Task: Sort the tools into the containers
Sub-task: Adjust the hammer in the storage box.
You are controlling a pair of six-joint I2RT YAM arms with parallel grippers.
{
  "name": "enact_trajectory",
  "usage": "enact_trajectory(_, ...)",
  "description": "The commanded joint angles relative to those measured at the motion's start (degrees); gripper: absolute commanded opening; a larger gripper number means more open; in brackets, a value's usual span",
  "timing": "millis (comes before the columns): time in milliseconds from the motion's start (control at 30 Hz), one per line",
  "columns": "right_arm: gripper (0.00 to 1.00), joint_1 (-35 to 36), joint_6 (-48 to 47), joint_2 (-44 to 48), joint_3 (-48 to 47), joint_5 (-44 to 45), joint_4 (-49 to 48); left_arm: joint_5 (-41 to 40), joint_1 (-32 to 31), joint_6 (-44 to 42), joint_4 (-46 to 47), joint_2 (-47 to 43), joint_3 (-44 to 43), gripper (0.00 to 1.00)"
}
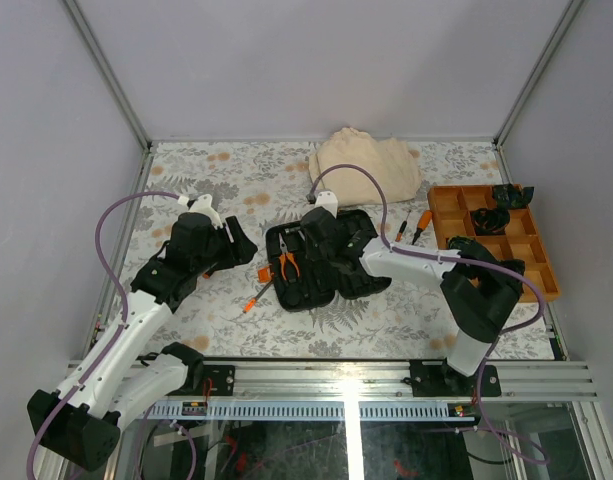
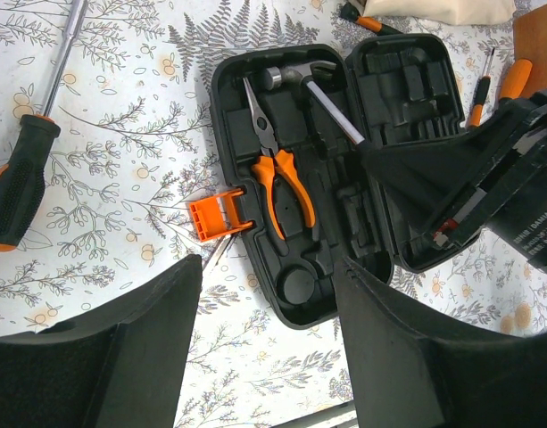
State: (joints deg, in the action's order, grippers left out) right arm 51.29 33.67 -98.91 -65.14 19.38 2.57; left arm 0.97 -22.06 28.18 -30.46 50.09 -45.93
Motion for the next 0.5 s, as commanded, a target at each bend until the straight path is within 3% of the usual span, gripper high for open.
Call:
enact_trajectory(0,0.00,-0.34,0.48,-0.81,-3.25,-0.16,-3.18,-0.97,0.47,-0.49,1.10,-0.08,-0.43,0.60)
enact_trajectory(467,0.00,-0.35,0.37,-4.54,-2.99,-6.97,-1.07,-0.73,0.52,-0.54,1.12,-0.02,-0.41,0.60)
